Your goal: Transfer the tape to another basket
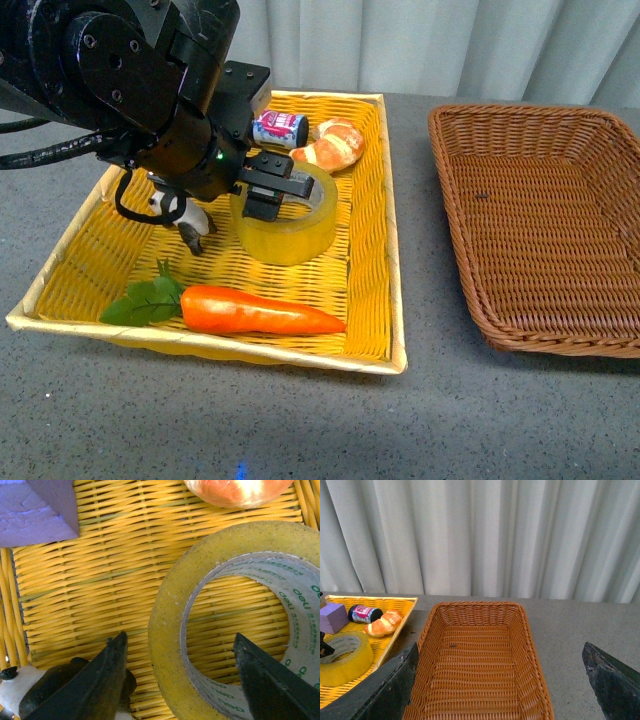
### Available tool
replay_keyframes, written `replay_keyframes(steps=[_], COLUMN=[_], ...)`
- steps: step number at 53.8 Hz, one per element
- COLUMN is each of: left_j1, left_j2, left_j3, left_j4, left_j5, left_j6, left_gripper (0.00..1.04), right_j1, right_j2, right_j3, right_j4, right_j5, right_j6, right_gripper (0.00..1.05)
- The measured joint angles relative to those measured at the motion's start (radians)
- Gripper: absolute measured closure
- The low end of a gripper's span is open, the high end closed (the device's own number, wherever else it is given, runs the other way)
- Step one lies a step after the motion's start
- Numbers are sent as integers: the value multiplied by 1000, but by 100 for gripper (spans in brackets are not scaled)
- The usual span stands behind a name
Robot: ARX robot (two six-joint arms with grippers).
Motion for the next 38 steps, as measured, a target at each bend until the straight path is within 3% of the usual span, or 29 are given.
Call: replay_keyframes(steps=[14, 30, 38], left_j1=[0, 0, 0], left_j2=[1, -6, -52], left_j3=[3, 3, 2], left_j4=[24, 25, 31], left_j5=[-18, 0, 92], left_j6=[13, 39, 104], left_gripper=[88, 90, 90], right_j1=[0, 0, 0], right_j2=[0, 0, 0], right_j3=[0, 0, 0], right_j4=[0, 0, 0], right_j5=[0, 0, 0], right_j6=[0, 0, 0], right_gripper=[9, 9, 9])
